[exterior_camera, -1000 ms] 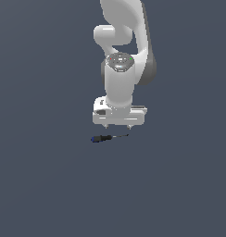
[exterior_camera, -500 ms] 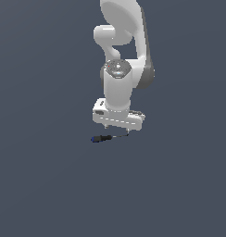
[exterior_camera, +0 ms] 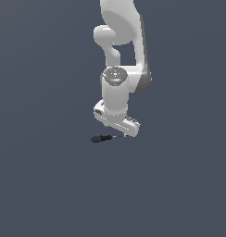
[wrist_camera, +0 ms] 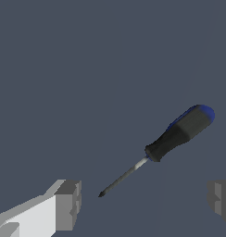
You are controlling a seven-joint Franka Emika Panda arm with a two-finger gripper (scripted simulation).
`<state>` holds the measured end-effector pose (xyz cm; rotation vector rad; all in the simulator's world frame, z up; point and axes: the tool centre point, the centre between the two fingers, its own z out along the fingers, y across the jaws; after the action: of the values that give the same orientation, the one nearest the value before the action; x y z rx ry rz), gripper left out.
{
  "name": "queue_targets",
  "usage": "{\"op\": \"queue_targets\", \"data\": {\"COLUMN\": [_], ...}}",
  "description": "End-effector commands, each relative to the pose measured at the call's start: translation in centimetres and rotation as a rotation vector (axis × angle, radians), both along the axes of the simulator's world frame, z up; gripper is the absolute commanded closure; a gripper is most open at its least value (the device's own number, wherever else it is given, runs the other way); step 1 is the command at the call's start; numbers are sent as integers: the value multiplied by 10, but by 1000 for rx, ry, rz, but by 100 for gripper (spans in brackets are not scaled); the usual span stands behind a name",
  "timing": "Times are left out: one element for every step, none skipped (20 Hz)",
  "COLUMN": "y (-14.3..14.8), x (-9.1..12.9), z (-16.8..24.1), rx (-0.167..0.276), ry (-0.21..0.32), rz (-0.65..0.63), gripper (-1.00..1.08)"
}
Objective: Pick up the object and move it to a goal position.
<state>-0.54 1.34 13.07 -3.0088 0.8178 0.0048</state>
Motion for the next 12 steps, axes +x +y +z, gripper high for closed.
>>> {"op": "queue_targets", "data": {"y": [-2,-2,-3,-4,-5,-5,-6,-7,-8,-9,-10,-11], "x": [-2,-3,-4,-5,-6,-6,-7,-8,-9,-10,-11,-12], "z": [-6,-9,-11,-14,-16,-19,-21,-23,-26,-28,-31,-33], "rx": [1,1,1,1,0,0,0,-1,-1,-2,-2,-3], "ry": [3,4,5,6,7,8,9,10,11,11,12,13], "rz": [-76,-106,-136,-166,-196,-226,-256,-286,-316,-346,-376,-406], "gripper": [-92,-92,-92,-92,-92,-92,-92,-92,-92,-92,-92,-92]}}
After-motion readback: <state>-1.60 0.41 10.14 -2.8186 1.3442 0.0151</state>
